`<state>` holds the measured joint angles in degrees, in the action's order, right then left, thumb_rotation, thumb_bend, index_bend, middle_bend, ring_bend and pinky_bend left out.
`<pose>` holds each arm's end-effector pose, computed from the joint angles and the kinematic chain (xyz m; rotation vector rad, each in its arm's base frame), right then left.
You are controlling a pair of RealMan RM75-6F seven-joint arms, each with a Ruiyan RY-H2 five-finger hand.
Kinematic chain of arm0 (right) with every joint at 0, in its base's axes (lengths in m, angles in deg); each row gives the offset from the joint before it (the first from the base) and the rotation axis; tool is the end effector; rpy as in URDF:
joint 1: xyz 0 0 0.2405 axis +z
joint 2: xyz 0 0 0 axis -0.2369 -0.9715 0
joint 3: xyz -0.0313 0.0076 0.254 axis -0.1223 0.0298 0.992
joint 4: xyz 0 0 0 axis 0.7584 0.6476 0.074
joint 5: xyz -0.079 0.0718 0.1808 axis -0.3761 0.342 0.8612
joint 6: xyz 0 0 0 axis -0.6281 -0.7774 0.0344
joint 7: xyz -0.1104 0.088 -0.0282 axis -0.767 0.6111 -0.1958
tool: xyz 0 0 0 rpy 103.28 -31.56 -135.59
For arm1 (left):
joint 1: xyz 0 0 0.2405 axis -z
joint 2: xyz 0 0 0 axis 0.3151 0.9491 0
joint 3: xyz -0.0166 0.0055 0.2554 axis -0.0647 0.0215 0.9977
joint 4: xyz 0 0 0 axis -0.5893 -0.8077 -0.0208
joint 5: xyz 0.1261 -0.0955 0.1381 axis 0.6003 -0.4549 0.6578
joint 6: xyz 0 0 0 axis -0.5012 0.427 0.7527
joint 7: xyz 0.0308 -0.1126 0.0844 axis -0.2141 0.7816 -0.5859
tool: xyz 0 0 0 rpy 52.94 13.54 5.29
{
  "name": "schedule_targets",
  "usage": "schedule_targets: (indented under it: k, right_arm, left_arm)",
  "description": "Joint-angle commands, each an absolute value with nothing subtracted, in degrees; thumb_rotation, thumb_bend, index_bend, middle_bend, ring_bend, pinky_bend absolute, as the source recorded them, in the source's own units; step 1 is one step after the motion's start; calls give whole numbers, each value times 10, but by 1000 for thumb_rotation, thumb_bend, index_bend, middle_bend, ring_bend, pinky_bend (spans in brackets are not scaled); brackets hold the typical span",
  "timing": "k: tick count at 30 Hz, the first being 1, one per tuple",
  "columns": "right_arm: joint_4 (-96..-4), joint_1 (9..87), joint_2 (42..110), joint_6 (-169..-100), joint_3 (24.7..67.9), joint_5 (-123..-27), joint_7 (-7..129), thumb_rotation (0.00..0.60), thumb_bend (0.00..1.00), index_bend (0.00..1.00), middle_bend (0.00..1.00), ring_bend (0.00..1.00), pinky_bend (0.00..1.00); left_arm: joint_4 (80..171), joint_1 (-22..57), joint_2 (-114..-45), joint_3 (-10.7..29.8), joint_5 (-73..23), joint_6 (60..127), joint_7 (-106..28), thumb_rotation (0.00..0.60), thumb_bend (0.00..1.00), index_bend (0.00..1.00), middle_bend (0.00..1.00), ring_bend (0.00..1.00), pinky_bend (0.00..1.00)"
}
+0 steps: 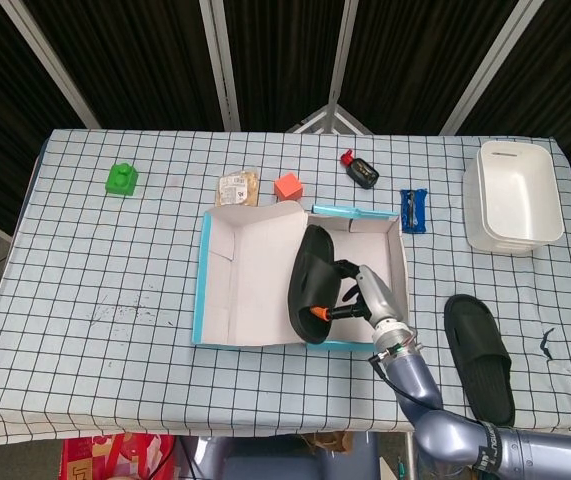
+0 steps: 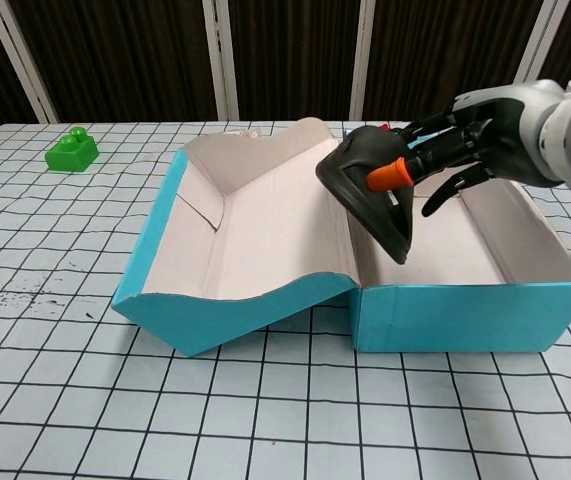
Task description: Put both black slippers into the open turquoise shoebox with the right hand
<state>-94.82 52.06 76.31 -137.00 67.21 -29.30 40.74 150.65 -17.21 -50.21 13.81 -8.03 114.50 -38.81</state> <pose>-0.0881 -0.3070 0.0357 1.1554 -1.9367 1.0946 -0.3281 0.1624 0.2154 -1.2472 -0.9149 -0.7525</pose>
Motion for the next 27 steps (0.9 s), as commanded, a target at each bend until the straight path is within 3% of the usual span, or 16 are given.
schedule_targets:
  k: [1,19,27]
  right_arm:
    - [-922,521,769,-1350,663,-315,433,600,639,648,434,440,441]
    - [-821,518,784,-1256,610,-404,530,600,659,650,435,440,441]
    - [-779,521,800,-1250,585,-432,547,600,664,654,434,440,441]
  left_arm:
    - [1506,-172,-502,138,-82,1144,-388,600,367,39,0,0,17]
    - [1506,-170,-506,135,-90,1143,-399,600,367,39,0,0,17]
    - [1507,-170,-506,135,-90,1143,-401,600,367,39,0,0,17]
